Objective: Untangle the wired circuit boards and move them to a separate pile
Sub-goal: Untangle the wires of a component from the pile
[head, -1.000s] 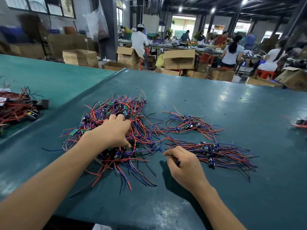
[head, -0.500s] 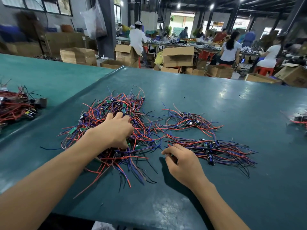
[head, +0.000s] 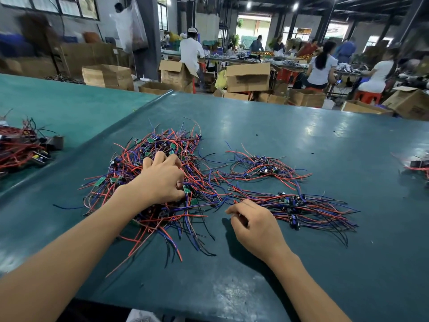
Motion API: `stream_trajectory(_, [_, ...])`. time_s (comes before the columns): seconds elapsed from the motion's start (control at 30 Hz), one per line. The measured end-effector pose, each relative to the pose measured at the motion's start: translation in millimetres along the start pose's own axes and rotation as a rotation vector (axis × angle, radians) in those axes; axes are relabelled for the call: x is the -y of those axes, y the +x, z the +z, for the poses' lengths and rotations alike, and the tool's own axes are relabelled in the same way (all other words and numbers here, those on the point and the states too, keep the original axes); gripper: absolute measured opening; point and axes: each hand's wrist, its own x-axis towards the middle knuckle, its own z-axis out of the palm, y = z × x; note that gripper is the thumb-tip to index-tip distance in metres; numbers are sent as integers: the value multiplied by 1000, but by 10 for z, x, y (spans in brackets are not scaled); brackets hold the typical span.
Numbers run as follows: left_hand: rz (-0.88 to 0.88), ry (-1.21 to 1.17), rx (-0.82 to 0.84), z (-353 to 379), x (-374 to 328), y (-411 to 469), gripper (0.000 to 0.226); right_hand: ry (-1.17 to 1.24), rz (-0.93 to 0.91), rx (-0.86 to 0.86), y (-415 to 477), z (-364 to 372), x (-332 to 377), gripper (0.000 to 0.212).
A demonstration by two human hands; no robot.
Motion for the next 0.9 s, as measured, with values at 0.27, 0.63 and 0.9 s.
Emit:
stream_trajectory(0.27, [16, -124, -84, -8, 35, -29, 26, 2, 5, 2, 5, 6, -2, 16])
stream_trajectory(0.63, [54, -282, -396, -456, 180, -72, 14, 24, 23, -33, -12, 25, 4, 16])
stream_trajectory(0.9, [106, 247, -274, -191, 47, -19, 61, -3, 14, 3, 3, 15, 0, 16])
